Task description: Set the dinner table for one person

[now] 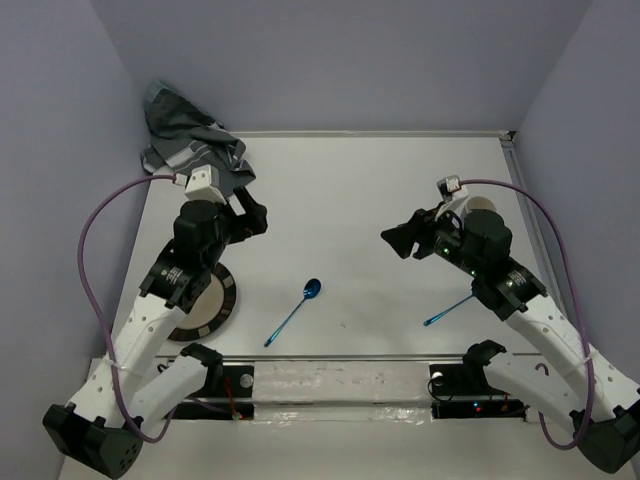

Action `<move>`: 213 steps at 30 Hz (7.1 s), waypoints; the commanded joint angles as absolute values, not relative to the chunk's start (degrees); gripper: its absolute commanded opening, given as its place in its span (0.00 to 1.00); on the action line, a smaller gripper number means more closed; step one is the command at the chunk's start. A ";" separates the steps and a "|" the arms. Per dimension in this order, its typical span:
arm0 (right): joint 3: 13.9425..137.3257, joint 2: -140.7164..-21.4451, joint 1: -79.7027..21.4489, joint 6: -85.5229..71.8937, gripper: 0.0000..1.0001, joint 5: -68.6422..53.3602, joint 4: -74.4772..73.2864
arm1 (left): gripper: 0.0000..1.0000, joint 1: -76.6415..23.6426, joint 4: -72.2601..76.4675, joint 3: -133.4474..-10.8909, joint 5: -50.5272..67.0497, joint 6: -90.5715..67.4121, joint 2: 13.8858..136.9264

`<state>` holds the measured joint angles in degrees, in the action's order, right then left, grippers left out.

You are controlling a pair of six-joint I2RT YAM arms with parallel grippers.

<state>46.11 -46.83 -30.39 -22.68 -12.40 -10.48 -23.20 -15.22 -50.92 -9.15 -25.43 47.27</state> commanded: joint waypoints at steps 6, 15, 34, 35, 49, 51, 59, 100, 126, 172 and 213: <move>46.06 -47.46 -30.32 -21.97 0.60 -12.48 -10.02 | 0.99 -17.14 -7.30 -53.26 -9.57 -26.80 57.56; 43.68 -48.34 -30.32 -23.11 0.60 -12.83 -8.44 | 0.92 -14.77 2.45 -58.71 -21.35 -28.48 76.52; 42.10 -53.96 -30.32 -24.00 0.63 -19.34 -3.43 | 0.83 -8.00 8.62 -79.62 -16.00 -23.03 110.38; 42.27 -53.88 -30.32 -23.82 0.63 -19.07 -3.51 | 0.82 -7.91 8.44 -80.67 -15.65 -22.77 111.52; 43.59 -57.66 -30.32 -21.89 0.63 -20.57 -3.87 | 0.60 -7.29 -3.07 -104.23 -14.50 -20.39 129.54; 43.94 -57.92 -30.32 -21.97 0.63 -20.48 -3.87 | 0.52 -7.29 -5.97 -107.48 -14.41 -20.74 130.95; 43.60 -57.57 -30.32 -21.71 0.63 -19.42 -3.95 | 0.60 -7.29 -11.60 -110.83 -17.31 -21.97 133.33; 44.74 -53.87 -30.32 -20.30 0.63 -15.38 -6.86 | 0.85 -31.73 29.45 -63.28 -12.21 -52.48 103.29; 43.24 -56.51 -30.32 -21.53 0.30 -20.04 -5.27 | 0.68 -20.04 25.31 -68.81 -9.67 -54.67 108.01; 43.24 -60.21 -30.32 -21.00 0.30 -21.01 -3.34 | 0.62 -17.58 27.51 -73.56 -8.00 -57.48 116.01; 52.11 -98.43 -42.09 -44.73 0.63 2.35 14.94 | 0.00 -17.49 32.25 -72.34 -4.39 -54.58 110.66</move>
<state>47.48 -95.53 -40.32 -41.06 -4.12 11.14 -17.52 27.59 -73.80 -4.32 -56.82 117.97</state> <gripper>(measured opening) 0.649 0.023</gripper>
